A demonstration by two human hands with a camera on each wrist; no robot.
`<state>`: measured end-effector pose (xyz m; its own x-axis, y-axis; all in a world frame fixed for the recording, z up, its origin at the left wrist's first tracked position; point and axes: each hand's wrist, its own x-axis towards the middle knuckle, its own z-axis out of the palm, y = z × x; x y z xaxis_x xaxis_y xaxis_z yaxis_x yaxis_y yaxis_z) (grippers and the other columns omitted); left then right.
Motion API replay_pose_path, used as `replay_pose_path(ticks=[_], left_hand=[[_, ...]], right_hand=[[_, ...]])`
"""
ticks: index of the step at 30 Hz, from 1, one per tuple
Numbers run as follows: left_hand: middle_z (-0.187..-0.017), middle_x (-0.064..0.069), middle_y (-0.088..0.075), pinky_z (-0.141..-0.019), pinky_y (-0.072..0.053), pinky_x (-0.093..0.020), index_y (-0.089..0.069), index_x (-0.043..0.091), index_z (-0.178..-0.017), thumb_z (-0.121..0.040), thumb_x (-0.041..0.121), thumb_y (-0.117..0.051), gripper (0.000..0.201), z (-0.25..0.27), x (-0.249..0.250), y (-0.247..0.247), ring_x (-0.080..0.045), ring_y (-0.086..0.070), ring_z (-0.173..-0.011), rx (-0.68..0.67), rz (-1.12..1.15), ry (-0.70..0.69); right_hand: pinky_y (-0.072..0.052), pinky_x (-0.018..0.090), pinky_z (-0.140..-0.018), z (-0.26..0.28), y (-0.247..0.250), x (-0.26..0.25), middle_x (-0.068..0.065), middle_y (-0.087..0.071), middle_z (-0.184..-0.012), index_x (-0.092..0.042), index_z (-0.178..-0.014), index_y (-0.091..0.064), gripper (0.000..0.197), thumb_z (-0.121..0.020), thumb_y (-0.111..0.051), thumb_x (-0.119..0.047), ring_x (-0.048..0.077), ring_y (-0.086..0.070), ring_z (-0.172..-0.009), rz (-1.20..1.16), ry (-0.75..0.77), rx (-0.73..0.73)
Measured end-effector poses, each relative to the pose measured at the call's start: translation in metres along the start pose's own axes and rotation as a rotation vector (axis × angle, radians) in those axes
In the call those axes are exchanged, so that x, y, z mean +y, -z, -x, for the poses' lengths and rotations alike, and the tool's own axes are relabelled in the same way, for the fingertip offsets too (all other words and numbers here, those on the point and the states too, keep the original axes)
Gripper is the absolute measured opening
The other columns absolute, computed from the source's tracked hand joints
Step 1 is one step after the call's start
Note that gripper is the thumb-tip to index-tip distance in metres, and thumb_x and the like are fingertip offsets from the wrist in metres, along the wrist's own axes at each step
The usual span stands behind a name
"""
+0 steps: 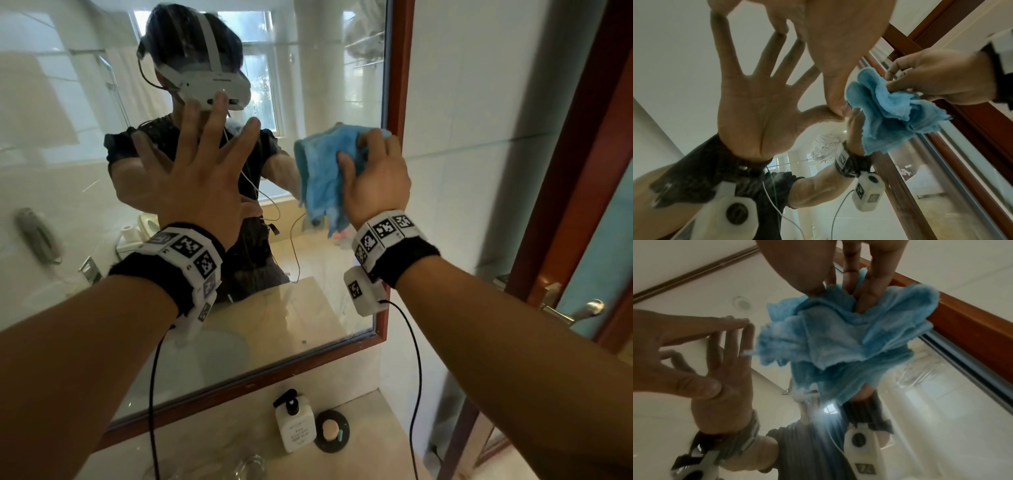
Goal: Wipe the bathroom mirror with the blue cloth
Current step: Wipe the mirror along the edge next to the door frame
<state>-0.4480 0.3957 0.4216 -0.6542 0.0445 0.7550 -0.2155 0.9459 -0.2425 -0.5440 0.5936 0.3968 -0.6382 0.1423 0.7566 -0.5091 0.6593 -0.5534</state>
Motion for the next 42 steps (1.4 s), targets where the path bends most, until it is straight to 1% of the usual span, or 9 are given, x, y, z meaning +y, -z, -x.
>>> replay_pose_path(ticks=[5, 9, 13, 24, 29, 34, 38, 40, 42], left_hand=[[-0.165, -0.001, -0.001, -0.104, -0.012, -0.078, -0.017, 0.038, -0.154, -0.065, 0.061, -0.075, 0.11, 0.001, 0.0, -0.002, -0.029, -0.003, -0.152, -0.004, 0.001, -0.003], [-0.165, -0.004, 0.001, -0.103, -0.014, -0.079, -0.013, 0.037, -0.155, -0.056, 0.065, -0.078, 0.121, 0.001, 0.001, -0.002, -0.032, -0.003, -0.151, -0.027, -0.055, -0.002], [-0.164, -0.004, 0.004, -0.099, -0.015, -0.082, -0.01, 0.038, -0.155, -0.051, 0.064, -0.082, 0.13, 0.003, 0.007, -0.001, -0.034, -0.001, -0.151, -0.057, -0.092, 0.01], [-0.164, -0.004, 0.008, -0.096, -0.012, -0.085, -0.001, 0.041, -0.155, -0.046, 0.067, -0.081, 0.138, 0.007, 0.012, -0.007, -0.034, 0.004, -0.151, -0.079, -0.097, 0.036], [-0.164, -0.004, 0.009, -0.095, -0.013, -0.085, 0.001, 0.041, -0.155, -0.045, 0.068, -0.081, 0.14, 0.008, 0.012, -0.008, -0.034, 0.004, -0.151, -0.072, -0.103, 0.037], [-0.164, -0.004, 0.009, -0.094, -0.015, -0.085, -0.001, 0.04, -0.155, -0.045, 0.068, -0.081, 0.139, 0.008, 0.012, -0.01, -0.034, 0.003, -0.151, -0.068, -0.099, 0.033], [-0.164, -0.005, 0.011, -0.093, -0.014, -0.086, 0.003, 0.041, -0.154, -0.047, 0.07, -0.079, 0.138, 0.007, 0.013, -0.009, -0.035, 0.006, -0.151, -0.083, -0.089, 0.032], [-0.164, -0.004, 0.012, -0.094, -0.014, -0.085, 0.002, 0.042, -0.154, -0.048, 0.071, -0.078, 0.136, 0.007, 0.012, -0.008, -0.035, 0.006, -0.151, -0.089, -0.079, 0.034], [-0.164, -0.003, 0.012, -0.095, -0.013, -0.085, 0.001, 0.042, -0.155, -0.05, 0.069, -0.078, 0.133, 0.007, 0.012, -0.008, -0.034, 0.006, -0.151, -0.091, -0.066, 0.036]], right_hand=[[-0.046, 0.033, -0.08, 0.029, -0.006, 0.007, 0.007, -0.048, -0.128, -0.019, -0.124, -0.052, 0.05, -0.089, -0.052, -0.056, 0.026, -0.052, -0.104, 0.084, 0.055, -0.021], [-0.038, 0.028, -0.08, 0.043, -0.009, 0.012, 0.007, -0.043, -0.133, -0.02, -0.124, -0.053, 0.05, -0.09, -0.052, -0.056, 0.026, -0.047, -0.112, 0.096, 0.001, -0.099], [-0.041, 0.032, -0.086, 0.058, -0.01, 0.025, 0.007, -0.042, -0.133, -0.02, -0.126, -0.055, 0.051, -0.091, -0.052, -0.056, 0.025, -0.045, -0.114, 0.082, -0.037, -0.152], [-0.04, 0.028, -0.079, 0.097, -0.032, 0.062, 0.001, -0.048, -0.124, -0.021, -0.105, -0.064, 0.042, -0.085, -0.059, -0.058, 0.022, -0.047, -0.105, 0.043, -0.153, -0.204], [-0.043, 0.03, -0.08, 0.12, -0.039, 0.078, 0.001, -0.048, -0.126, -0.02, -0.109, -0.061, 0.044, -0.085, -0.06, -0.057, 0.024, -0.05, -0.105, 0.076, -0.206, -0.284], [-0.048, 0.035, -0.085, 0.12, -0.04, 0.074, 0.005, -0.046, -0.131, -0.022, -0.123, -0.047, 0.053, -0.086, -0.06, -0.057, 0.025, -0.052, -0.106, 0.019, -0.218, -0.236], [-0.052, 0.039, -0.087, 0.111, -0.039, 0.065, 0.004, -0.05, -0.125, -0.03, -0.121, -0.04, 0.051, -0.084, -0.061, -0.058, 0.024, -0.054, -0.104, -0.031, -0.177, -0.189], [-0.053, 0.042, -0.086, 0.097, -0.034, 0.053, 0.003, -0.052, -0.122, -0.03, -0.12, -0.04, 0.05, -0.083, -0.061, -0.058, 0.023, -0.055, -0.101, -0.043, -0.149, -0.144], [-0.053, 0.039, -0.085, 0.075, -0.026, 0.035, 0.002, -0.053, -0.121, -0.027, -0.12, -0.045, 0.051, -0.081, -0.064, -0.054, 0.023, -0.056, -0.101, -0.061, -0.137, -0.089]])
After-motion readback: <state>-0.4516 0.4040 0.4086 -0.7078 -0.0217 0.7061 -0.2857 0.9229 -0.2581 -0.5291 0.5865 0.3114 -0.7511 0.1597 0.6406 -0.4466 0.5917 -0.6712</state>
